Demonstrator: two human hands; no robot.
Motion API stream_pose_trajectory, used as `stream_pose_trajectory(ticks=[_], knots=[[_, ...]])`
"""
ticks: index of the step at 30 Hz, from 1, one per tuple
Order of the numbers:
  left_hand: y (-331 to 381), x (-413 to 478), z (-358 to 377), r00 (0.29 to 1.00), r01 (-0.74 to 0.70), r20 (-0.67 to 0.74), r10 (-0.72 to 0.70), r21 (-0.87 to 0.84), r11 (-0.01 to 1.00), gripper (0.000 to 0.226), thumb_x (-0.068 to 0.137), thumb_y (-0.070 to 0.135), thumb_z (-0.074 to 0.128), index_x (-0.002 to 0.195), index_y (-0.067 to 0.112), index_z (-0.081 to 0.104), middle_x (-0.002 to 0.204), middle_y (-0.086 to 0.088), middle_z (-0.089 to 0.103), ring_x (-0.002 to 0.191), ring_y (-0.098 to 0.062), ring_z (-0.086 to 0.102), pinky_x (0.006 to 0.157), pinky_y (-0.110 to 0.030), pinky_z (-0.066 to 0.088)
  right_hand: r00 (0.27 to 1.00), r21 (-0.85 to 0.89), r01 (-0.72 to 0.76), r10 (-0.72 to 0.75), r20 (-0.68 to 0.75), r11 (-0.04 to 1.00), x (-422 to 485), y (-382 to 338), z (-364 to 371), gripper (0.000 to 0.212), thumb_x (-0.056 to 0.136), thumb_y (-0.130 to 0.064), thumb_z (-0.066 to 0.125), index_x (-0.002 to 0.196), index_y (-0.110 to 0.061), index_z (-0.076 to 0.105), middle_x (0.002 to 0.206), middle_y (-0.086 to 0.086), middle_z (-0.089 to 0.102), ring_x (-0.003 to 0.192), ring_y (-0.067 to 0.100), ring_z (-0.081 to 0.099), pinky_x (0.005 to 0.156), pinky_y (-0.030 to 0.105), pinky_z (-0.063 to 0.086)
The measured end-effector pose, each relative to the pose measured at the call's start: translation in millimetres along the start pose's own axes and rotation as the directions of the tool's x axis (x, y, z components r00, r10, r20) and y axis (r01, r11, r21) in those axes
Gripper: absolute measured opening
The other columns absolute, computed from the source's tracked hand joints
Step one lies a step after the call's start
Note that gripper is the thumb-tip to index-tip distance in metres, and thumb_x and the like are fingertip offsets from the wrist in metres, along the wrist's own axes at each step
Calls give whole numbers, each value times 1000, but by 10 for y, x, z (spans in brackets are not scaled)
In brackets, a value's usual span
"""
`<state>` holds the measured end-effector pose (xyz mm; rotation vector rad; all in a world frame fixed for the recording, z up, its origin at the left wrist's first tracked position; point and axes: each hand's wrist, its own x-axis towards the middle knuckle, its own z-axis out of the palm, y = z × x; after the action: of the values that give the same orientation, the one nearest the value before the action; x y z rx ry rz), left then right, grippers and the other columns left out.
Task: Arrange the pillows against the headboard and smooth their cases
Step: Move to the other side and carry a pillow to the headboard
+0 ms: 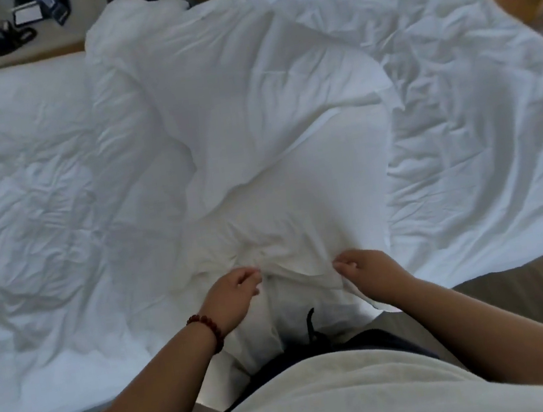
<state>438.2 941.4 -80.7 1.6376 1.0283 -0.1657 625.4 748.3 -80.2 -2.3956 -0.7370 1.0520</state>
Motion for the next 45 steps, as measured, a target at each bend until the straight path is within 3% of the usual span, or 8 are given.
stream_pose_trajectory(ticks=[9, 13, 19, 22, 28, 35, 41, 45], knots=[[931, 355, -667, 903, -227, -405, 147, -157, 961, 22, 97, 30, 55, 86, 18, 69, 88, 0, 73, 81, -15, 70, 84, -39, 54, 966, 111, 137, -109, -233, 984, 527, -737, -567, 21, 97, -38, 55, 103, -24, 70, 93, -9, 68, 93, 13, 62, 82, 26, 43], [1243, 547, -879, 814, -226, -565, 134, -96, 969, 31, 94, 43, 56, 93, 13, 64, 92, 1, 68, 91, -20, 64, 80, -35, 51, 848, 101, 281, -197, -491, 954, 845, -991, -874, 21, 96, -32, 59, 107, -20, 71, 99, -4, 68, 90, 10, 61, 85, 24, 46], [1825, 1120, -975, 920, 24, -377, -110, -227, 974, 90, 79, 74, 56, 142, 12, 41, 116, 1, 57, 86, -11, 58, 66, -24, 40, 698, 2, 409, -311, -646, 913, 1546, -1322, -1435, 31, 91, -32, 66, 118, -16, 67, 121, 6, 61, 114, 26, 54, 100, 29, 37], [1995, 1443, -1045, 920, 75, -335, -202, -357, 931, 114, 46, 93, 62, 134, 21, 53, 125, 6, 62, 111, -20, 60, 95, -32, 46, 699, -106, 321, -311, -644, 941, 1975, -1426, -1670, 55, 85, -53, 61, 127, -17, 62, 136, 11, 53, 127, 33, 44, 107, 34, 30], [2133, 1863, -1158, 943, 135, -210, -260, -470, 872, 94, 51, 88, 67, 125, 29, 63, 116, 2, 71, 105, -20, 68, 101, -39, 49, 888, -338, 58, -204, -413, 939, 2684, -1728, -2114, 104, 74, -88, 39, 154, -23, 23, 159, 11, 25, 146, 34, 21, 115, 49, 18], [2216, 2232, -1326, 948, 119, -172, -266, -584, 803, 71, 66, 78, 67, 121, 32, 65, 108, 4, 75, 100, -17, 71, 98, -38, 51, 986, -150, -101, 79, -144, 983, 3400, -1920, -2576, 136, 47, -102, 43, 155, -25, 13, 149, 14, 41, 132, 37, 45, 108, 49, 38], [2353, 2506, -1561, 928, 66, -253, -274, -612, 788, 62, 75, 69, 67, 121, 28, 66, 112, 2, 74, 102, -15, 70, 98, -34, 51, 994, 91, -111, 111, 11, 990, 3762, -1985, -2751, 118, 57, -87, 64, 148, -17, 36, 148, 10, 44, 131, 31, 47, 107, 41, 36], [2491, 2801, -1789, 906, 144, -276, -322, -514, 845, 76, 62, 81, 67, 120, 32, 66, 106, 6, 75, 102, -17, 69, 101, -38, 49, 987, 275, -124, 90, 135, 953, 3996, -2018, -2837, 86, 58, -83, 69, 117, -20, 64, 108, 5, 69, 94, 25, 66, 87, 36, 50]])
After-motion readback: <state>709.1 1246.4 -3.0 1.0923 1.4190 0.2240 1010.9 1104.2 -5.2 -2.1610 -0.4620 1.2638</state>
